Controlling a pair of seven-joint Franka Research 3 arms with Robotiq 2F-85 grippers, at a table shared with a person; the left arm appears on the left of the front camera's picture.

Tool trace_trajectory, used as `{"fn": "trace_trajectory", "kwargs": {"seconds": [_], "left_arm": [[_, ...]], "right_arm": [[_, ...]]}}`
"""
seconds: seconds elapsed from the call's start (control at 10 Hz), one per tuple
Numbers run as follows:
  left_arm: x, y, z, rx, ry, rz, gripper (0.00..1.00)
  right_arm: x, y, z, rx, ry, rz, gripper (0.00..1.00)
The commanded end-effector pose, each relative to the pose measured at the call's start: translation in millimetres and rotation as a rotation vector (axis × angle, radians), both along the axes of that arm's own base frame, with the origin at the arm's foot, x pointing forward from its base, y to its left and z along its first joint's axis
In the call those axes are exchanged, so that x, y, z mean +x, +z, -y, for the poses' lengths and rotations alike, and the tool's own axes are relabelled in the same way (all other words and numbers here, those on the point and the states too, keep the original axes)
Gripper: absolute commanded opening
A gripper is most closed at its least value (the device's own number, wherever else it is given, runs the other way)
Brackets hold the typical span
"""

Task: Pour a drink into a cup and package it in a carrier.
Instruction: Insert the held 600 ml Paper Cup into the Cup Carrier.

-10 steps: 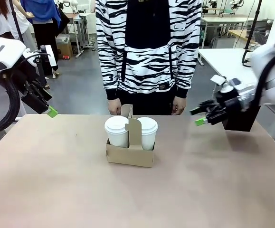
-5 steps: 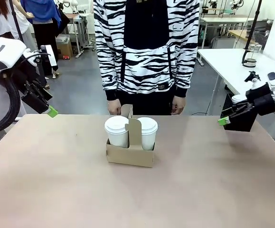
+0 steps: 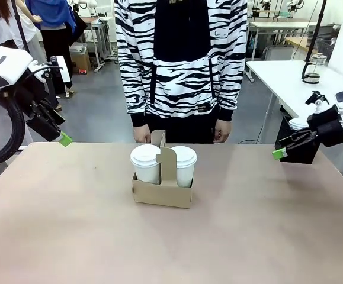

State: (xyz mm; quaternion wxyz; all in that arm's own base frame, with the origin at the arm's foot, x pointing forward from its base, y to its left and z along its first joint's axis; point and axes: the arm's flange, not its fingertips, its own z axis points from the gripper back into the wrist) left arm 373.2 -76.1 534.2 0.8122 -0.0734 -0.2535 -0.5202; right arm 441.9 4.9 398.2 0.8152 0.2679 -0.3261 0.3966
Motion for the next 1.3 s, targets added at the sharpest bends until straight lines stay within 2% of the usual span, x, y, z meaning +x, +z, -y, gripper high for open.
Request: {"fn": "trace_trajectory", "kwargs": {"seconds": [0.0, 1.2], "left_arm": [[0.6, 1.7, -0.1, 0.007, 0.007, -0.011, 1.00], [0.6, 1.7, -0.1, 0.007, 0.007, -0.011, 1.00]], "right_arm": [[6.2, 1.3, 3.0, 0.009, 0.022, 0.010, 1.00], [6.2, 1.3, 3.0, 0.009, 0.022, 0.010, 1.00]]}}
